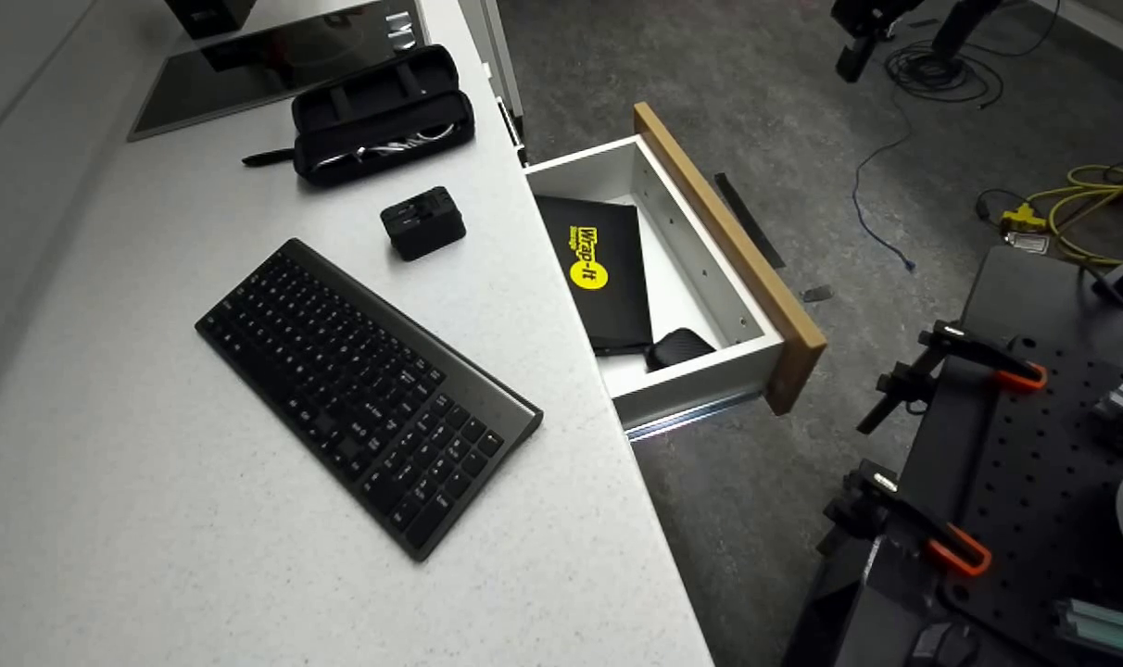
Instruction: Close the drawer
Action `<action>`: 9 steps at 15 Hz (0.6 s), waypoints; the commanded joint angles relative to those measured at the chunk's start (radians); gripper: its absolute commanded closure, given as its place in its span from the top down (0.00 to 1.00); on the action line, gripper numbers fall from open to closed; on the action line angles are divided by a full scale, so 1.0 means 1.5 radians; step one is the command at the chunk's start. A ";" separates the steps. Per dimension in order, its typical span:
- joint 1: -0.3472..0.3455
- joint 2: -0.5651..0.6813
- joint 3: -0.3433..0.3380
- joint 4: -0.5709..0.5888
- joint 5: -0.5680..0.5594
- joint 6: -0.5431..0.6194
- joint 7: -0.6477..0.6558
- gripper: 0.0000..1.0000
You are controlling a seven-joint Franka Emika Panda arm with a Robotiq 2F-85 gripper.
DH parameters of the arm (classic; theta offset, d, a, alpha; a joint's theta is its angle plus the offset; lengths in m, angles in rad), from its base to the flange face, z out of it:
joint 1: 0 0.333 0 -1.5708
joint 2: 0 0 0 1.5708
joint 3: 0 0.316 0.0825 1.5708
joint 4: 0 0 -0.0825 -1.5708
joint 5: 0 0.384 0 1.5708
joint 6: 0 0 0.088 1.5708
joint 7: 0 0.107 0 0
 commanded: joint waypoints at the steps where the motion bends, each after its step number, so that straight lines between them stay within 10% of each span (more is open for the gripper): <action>1: -0.001 0.027 -0.009 0.009 -0.001 0.009 0.002 1.00; 9: -0.014 0.110 0.001 0.028 -0.020 0.117 0.056 1.00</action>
